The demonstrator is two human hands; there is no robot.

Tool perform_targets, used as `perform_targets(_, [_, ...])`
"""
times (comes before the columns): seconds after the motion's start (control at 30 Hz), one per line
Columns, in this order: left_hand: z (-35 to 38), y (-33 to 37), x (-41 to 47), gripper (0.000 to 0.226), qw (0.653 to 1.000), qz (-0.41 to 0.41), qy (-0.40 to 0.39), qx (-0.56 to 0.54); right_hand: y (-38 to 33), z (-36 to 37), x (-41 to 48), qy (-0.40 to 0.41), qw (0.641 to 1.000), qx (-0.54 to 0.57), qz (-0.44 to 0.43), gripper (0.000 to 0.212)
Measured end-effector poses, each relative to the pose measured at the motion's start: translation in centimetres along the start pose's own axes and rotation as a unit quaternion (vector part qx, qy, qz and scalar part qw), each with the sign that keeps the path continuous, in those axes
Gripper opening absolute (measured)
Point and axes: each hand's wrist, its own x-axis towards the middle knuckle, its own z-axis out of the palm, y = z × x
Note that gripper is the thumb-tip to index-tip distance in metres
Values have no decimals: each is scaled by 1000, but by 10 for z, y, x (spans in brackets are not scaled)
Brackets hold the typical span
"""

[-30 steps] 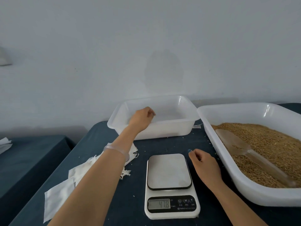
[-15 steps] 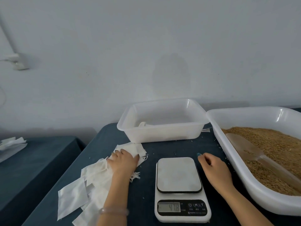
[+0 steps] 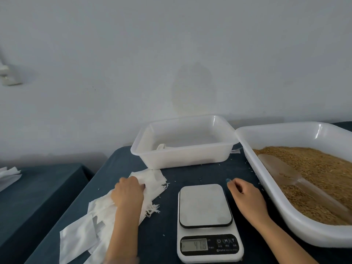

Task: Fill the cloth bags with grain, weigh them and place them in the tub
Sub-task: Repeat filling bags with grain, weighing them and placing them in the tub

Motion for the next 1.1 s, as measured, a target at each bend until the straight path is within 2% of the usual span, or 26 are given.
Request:
perform_targets(0.07, [1,-3,2,21,997,-5,40,-62,0,0,0,1,1000,-1,1,40])
perform_targets(0.27, [-4,-1,2,15,964,32,141,-222,0,0,0,1,1000,1,7,39])
perform_targets(0.33, [-8,-1,4,22,942,11,145,-302,0,0,0,0,1000,4,6,39])
perform_targets(0.43, [-12,0,8,33,885,-40,120,-448,1,1,0,3,1000,9,5,40])
perform_targets(0.53, [-10,1,7,40,864,-32,108,-490,2,1,1,5,1000,14,1,41])
perform_targets(0.63, [-8,8,7,33,837,-37,69,-541,3,1,1,6,1000,21,-5,41])
perform_targets(0.7, [-7,17,4,22,798,-34,14,-601,3,0,1,7,1000,26,-8,41])
perform_targets(0.73, [-6,21,1,15,761,-28,-28,-647,2,0,1,7,999,31,-10,41])
perform_targets(0.77, [-7,25,-2,11,707,-20,-82,-702,2,0,1,8,999,38,-13,41])
perform_targets(0.83, [-7,31,-9,20,591,9,-189,-784,1,-2,0,9,998,54,-21,40])
perform_targets(0.87, [-6,34,-12,24,570,34,-225,-790,-1,-3,-1,8,998,63,-27,39])
perform_targets(0.97, [-5,44,-23,28,586,120,-274,-753,-7,-5,-4,0,993,106,-45,29])
perform_targets(1.1, [0,59,-37,39,590,161,-289,-736,-17,-6,-8,-46,979,180,-83,29])
